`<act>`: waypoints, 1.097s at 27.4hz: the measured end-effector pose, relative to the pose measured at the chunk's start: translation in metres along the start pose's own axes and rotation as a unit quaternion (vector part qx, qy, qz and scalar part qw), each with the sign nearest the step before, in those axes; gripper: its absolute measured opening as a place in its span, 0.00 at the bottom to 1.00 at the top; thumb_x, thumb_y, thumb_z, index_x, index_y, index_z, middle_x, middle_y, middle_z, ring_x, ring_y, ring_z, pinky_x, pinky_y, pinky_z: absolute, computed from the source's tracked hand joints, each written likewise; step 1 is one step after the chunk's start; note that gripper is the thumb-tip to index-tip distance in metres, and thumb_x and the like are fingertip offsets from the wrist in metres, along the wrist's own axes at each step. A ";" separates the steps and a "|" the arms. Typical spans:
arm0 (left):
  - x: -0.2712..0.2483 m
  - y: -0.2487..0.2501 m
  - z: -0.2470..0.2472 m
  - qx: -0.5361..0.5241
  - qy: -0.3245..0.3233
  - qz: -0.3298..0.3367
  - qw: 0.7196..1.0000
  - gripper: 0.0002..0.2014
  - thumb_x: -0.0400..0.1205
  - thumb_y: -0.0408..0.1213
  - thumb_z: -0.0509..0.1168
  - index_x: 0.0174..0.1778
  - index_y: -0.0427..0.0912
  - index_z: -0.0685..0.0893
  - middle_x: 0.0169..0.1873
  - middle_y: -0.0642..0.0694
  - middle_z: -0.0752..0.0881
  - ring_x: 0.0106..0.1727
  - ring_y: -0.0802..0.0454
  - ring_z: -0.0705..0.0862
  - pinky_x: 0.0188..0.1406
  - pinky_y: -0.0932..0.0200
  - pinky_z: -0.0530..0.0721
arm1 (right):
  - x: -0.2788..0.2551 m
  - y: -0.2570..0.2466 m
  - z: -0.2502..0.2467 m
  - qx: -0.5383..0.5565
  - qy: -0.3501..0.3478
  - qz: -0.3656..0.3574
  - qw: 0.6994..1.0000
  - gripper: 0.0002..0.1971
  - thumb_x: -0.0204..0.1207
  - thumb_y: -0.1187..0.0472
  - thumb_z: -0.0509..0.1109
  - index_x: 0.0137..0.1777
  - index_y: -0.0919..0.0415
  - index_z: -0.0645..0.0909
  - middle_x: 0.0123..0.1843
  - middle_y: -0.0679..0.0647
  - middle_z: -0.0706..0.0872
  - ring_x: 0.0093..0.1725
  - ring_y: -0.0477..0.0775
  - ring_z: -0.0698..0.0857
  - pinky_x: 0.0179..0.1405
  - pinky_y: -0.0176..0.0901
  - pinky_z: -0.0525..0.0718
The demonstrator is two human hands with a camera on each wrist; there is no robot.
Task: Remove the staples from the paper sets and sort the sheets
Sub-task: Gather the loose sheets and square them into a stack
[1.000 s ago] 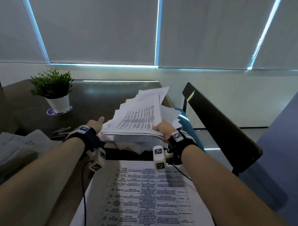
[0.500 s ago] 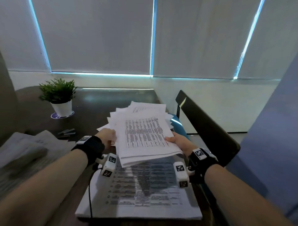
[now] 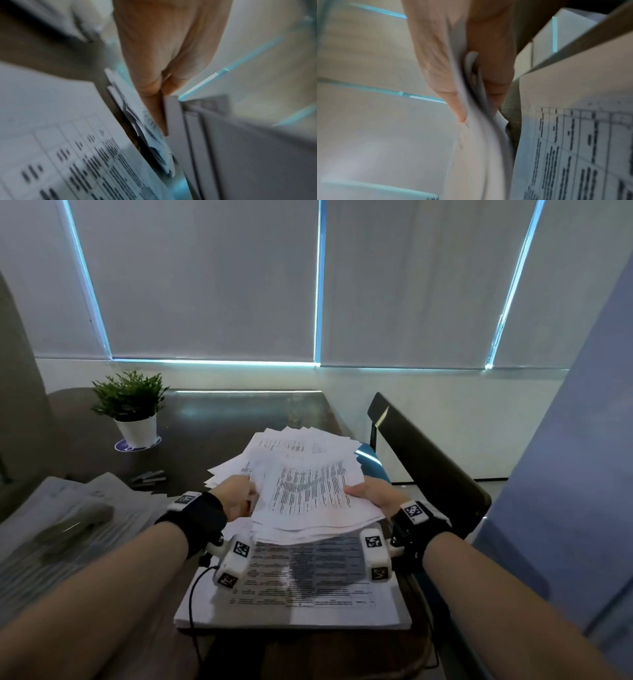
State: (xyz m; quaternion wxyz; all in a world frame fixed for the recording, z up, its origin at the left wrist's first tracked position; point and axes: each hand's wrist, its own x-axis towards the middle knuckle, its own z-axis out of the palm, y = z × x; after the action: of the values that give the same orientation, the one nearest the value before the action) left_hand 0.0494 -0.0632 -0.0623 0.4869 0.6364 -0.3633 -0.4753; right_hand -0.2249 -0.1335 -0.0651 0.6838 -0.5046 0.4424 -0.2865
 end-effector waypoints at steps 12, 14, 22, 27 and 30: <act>-0.040 0.063 -0.029 -0.033 -0.180 0.161 0.970 0.25 0.81 0.23 0.61 0.68 0.55 0.75 0.58 0.39 0.85 0.49 0.43 0.88 0.43 0.49 0.90 | -0.006 -0.039 -0.007 -0.064 0.003 -0.142 0.988 0.24 0.73 0.73 0.74 0.69 0.65 0.78 0.63 0.63 0.88 0.65 0.63 0.86 0.72 0.66 0.78; -0.037 0.077 -0.030 -0.037 -0.183 0.158 0.970 0.29 0.77 0.34 0.70 0.74 0.56 0.72 0.61 0.39 0.85 0.56 0.39 0.87 0.53 0.39 0.87 | -0.013 -0.038 -0.004 -0.070 -0.001 -0.166 0.984 0.23 0.75 0.75 0.71 0.70 0.65 0.76 0.63 0.63 0.88 0.65 0.63 0.86 0.69 0.65 0.80; -0.046 0.098 0.005 -0.055 -0.020 0.289 0.955 0.12 0.82 0.31 0.66 0.60 0.43 0.83 0.55 0.43 0.89 0.58 0.43 0.87 0.64 0.37 0.81 | -0.025 -0.061 0.013 -0.065 0.007 -0.273 0.960 0.31 0.67 0.68 0.78 0.71 0.60 0.74 0.65 0.62 0.86 0.66 0.65 0.84 0.68 0.72 0.78; -0.064 0.092 0.009 -0.066 -0.039 0.342 0.937 0.30 0.67 0.55 0.78 0.62 0.43 0.83 0.54 0.44 0.90 0.57 0.45 0.88 0.59 0.43 0.85 | -0.044 -0.066 0.013 -0.027 -0.044 -0.288 0.956 0.30 0.69 0.66 0.78 0.72 0.62 0.76 0.67 0.62 0.86 0.67 0.63 0.84 0.70 0.67 0.79; -0.061 0.068 0.007 -0.034 -0.076 0.328 0.941 0.41 0.60 0.65 0.77 0.65 0.44 0.82 0.56 0.45 0.89 0.57 0.46 0.88 0.58 0.47 0.85 | -0.045 -0.053 0.012 -0.023 -0.040 -0.289 0.956 0.34 0.66 0.60 0.82 0.73 0.62 0.77 0.66 0.59 0.87 0.67 0.61 0.85 0.73 0.66 0.77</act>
State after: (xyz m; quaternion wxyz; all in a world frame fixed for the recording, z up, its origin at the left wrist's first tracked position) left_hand 0.0257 -0.0265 0.0185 0.6082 0.4270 -0.5710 -0.3488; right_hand -0.2315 -0.1081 -0.0001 0.5767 -0.6379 0.2563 -0.4413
